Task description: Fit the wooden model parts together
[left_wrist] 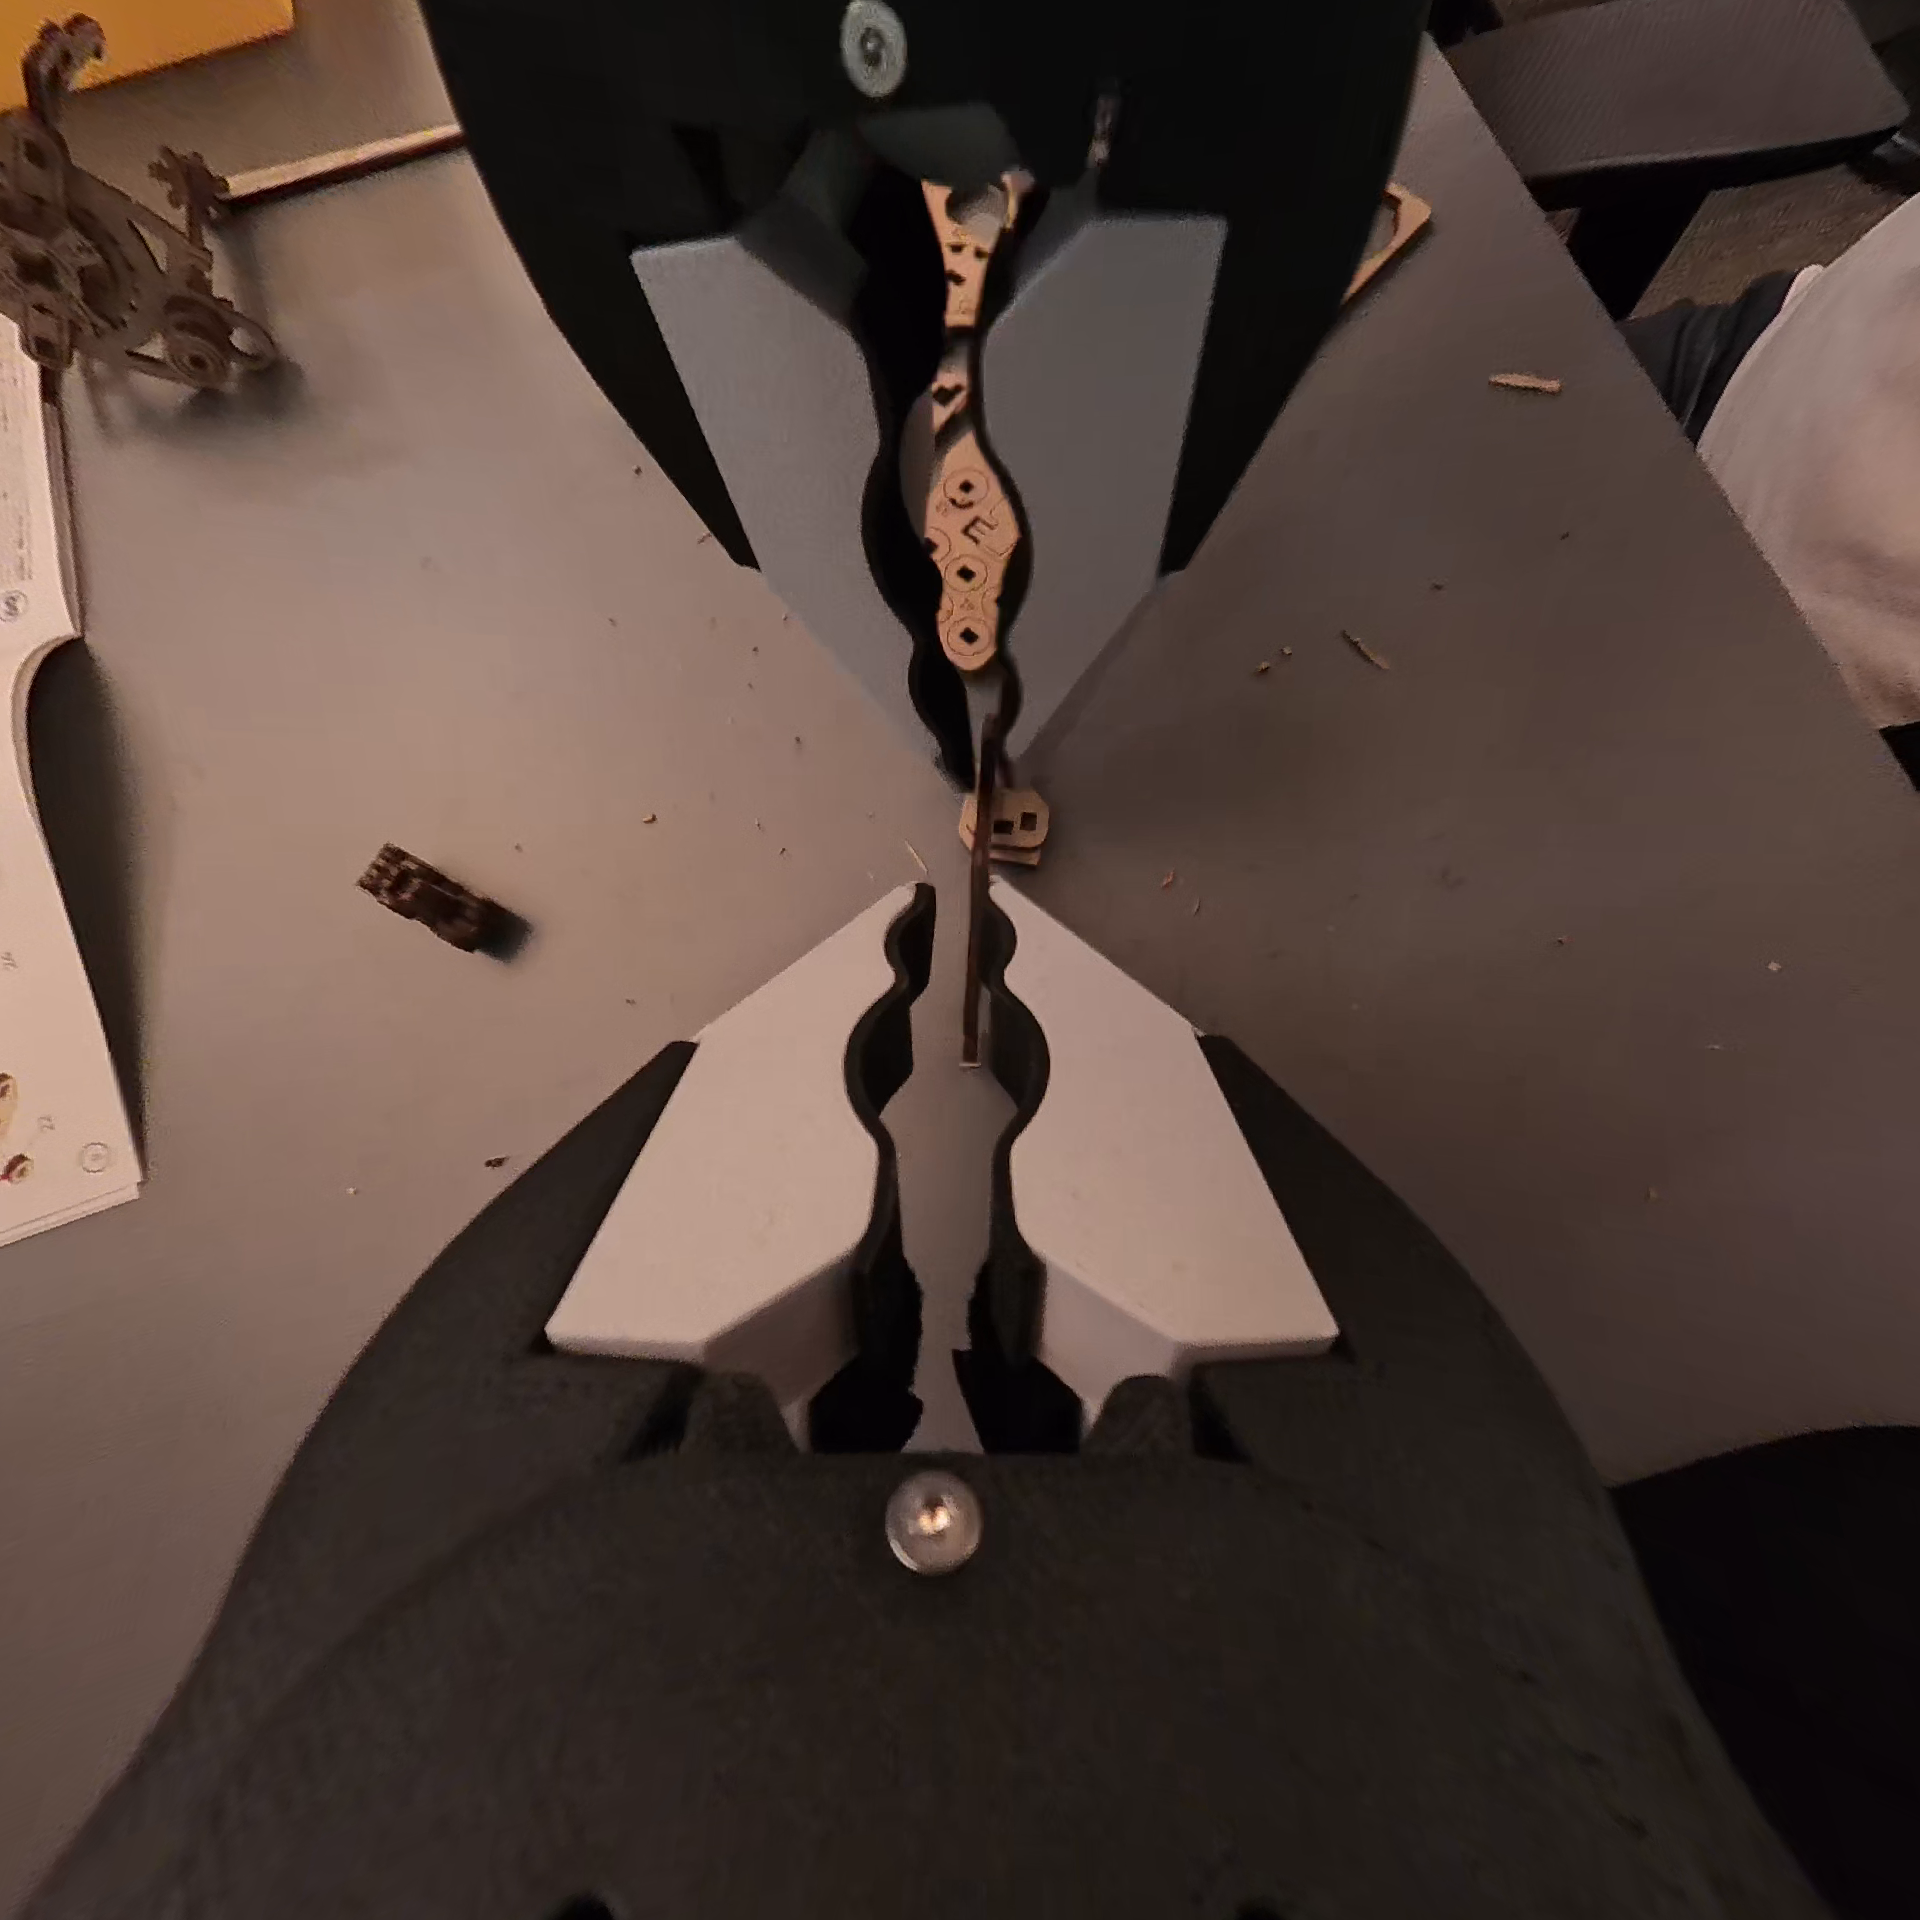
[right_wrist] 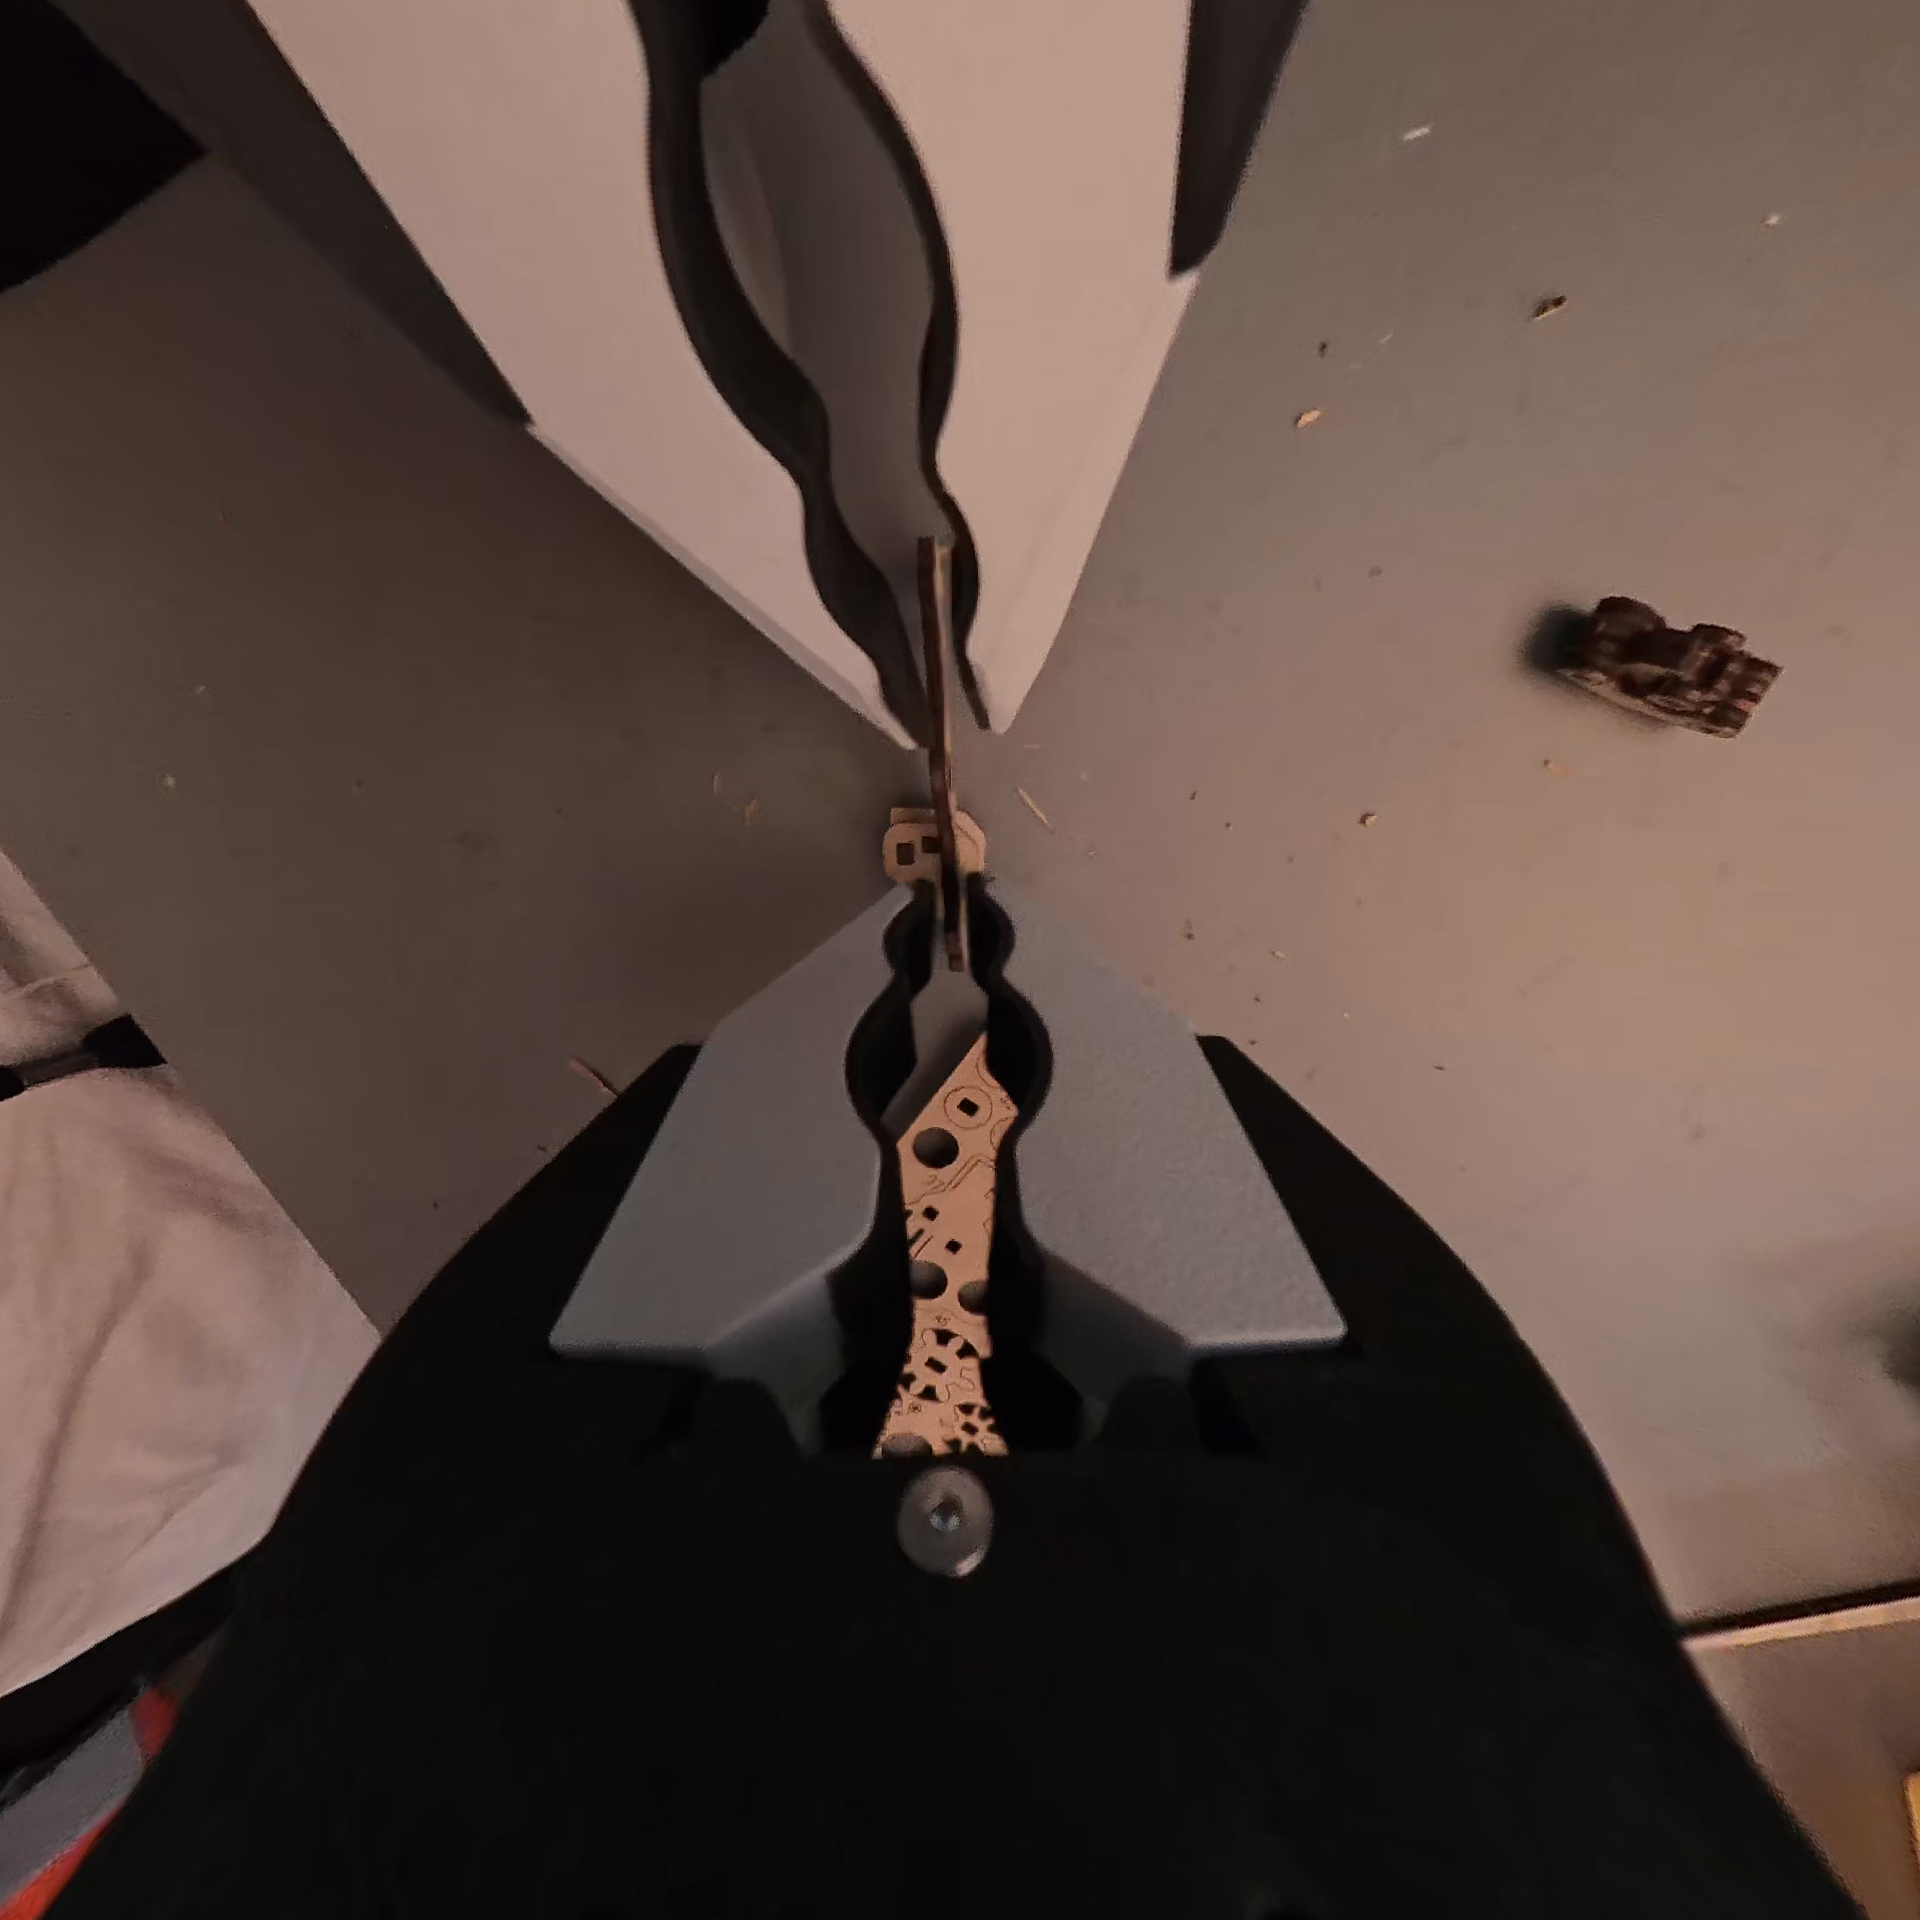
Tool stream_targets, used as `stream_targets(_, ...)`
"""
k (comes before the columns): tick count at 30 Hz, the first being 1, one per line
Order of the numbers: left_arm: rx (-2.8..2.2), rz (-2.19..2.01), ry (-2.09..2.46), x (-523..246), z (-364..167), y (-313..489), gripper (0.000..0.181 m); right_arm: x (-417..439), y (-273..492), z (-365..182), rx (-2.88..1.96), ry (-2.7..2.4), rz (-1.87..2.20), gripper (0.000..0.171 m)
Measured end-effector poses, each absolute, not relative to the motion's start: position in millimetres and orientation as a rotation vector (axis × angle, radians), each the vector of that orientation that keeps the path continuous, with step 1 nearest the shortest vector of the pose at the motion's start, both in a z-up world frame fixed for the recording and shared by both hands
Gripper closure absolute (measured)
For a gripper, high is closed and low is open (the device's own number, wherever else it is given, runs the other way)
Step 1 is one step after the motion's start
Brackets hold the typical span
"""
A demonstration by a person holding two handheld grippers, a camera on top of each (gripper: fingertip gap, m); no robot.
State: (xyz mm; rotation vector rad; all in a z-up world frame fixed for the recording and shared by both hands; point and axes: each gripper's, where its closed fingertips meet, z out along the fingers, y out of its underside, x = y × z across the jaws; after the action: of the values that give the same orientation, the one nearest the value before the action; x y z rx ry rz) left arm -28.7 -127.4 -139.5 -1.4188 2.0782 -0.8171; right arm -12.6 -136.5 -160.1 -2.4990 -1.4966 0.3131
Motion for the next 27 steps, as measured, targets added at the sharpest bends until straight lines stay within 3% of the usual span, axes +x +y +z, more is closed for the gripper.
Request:
stream_targets(2,-1.424,-0.826,2.079,-28.0,-141.9,-128.1,0.176,-9.9,-139.6,-165.0,-2.517,-1.543,0.265,0.156)
stream_targets(7,-1.424,-0.841,2.08,-27.2,-143.4,-129.9,0.176,-14.3,-139.6,-161.5,-2.474,-1.562,0.267,0.156)
stream_targets(12,-1.426,-0.851,2.074,-27.0,-143.2,-129.7,0.176,-13.6,-136.0,-156.5,-2.468,-1.533,0.316,0.17)
stream_targets(27,-1.416,-0.896,2.042,-26.3,-134.2,-128.7,0.176,-13.6,-138.7,-159.0,-2.494,-1.523,0.293,0.169)
